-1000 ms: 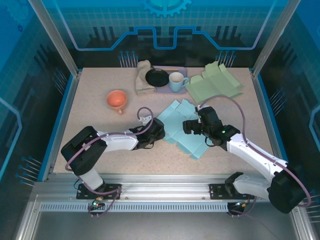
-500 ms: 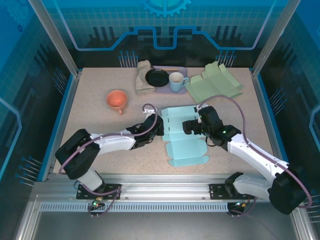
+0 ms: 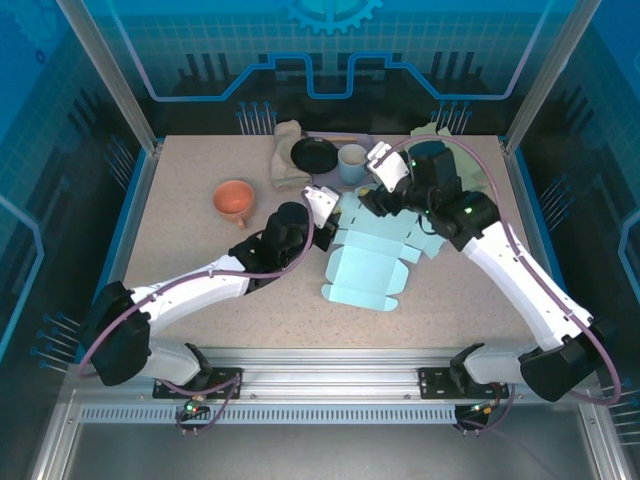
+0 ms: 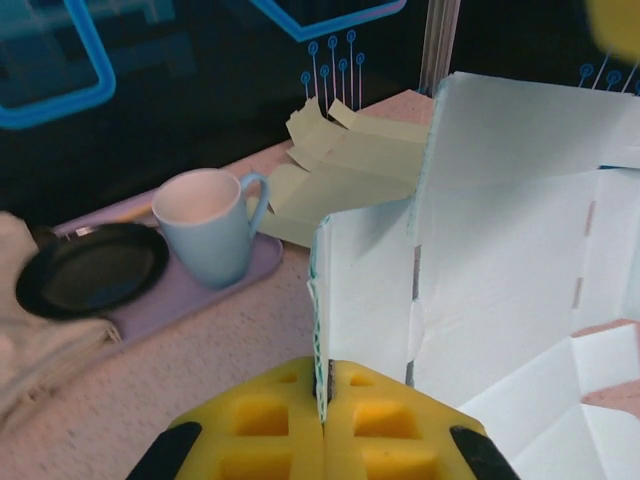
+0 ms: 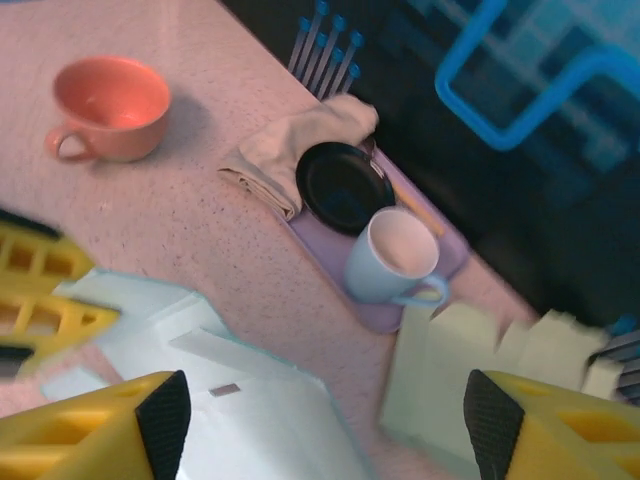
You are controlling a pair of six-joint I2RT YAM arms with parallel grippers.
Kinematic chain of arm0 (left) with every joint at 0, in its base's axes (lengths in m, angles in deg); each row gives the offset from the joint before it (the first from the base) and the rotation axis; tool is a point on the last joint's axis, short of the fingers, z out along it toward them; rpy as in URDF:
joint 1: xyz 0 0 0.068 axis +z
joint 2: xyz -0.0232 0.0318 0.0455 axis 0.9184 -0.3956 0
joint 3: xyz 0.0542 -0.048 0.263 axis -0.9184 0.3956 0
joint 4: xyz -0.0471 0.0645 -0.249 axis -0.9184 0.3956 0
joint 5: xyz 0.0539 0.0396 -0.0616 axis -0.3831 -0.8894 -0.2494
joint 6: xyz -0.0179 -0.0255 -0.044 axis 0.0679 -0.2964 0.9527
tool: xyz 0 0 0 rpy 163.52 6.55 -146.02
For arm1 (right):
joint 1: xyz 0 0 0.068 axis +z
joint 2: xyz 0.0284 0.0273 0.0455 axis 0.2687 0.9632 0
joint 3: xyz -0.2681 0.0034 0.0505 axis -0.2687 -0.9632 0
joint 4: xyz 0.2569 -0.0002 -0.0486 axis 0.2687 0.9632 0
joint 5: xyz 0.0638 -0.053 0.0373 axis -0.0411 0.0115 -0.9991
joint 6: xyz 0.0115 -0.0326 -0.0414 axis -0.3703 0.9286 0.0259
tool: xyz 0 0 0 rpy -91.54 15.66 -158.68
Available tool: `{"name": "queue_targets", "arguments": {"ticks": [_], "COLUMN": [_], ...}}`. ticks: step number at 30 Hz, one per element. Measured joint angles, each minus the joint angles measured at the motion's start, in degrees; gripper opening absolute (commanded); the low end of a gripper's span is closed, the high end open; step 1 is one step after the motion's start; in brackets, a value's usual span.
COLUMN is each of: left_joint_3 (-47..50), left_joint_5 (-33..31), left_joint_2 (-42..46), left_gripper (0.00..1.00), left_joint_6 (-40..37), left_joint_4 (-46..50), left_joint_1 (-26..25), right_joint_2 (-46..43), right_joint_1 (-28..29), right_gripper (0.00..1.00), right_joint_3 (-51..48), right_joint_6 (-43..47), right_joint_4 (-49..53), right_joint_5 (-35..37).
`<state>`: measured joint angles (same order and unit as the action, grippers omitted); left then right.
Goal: Fold the paper box
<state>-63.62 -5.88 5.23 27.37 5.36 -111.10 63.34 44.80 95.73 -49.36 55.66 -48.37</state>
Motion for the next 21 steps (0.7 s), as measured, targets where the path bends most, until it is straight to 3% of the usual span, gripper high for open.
{"name": "queue_targets", "arguments": {"ticks": [8, 12, 21], "left_joint_3": [0.11, 0.57, 2.05], "left_joint_5": [0.94, 1.9, 4.13], "left_joint_2": [0.83, 1.92, 2.16], "left_gripper": [0.0, 0.0, 0.0], "left_joint_6": [-4.37, -4.96, -5.03], "left_joint_4": [1.86, 1.79, 2.16], "left_joint_1": [1.25, 1.81, 1.92], "right_joint_2": [3.89, 7.8, 11.13], "right_joint_1": [-8.7, -11.43, -14.08], "right_gripper": [0.74, 0.73, 0.68], "right_joint_3": [8.41, 8.41, 7.87], "right_joint_6": [19.15, 23.41, 27.52], "right_joint_4": [17.44, 24.5, 28.76], "right_joint_5": [-5.62, -6.93, -9.33]}}
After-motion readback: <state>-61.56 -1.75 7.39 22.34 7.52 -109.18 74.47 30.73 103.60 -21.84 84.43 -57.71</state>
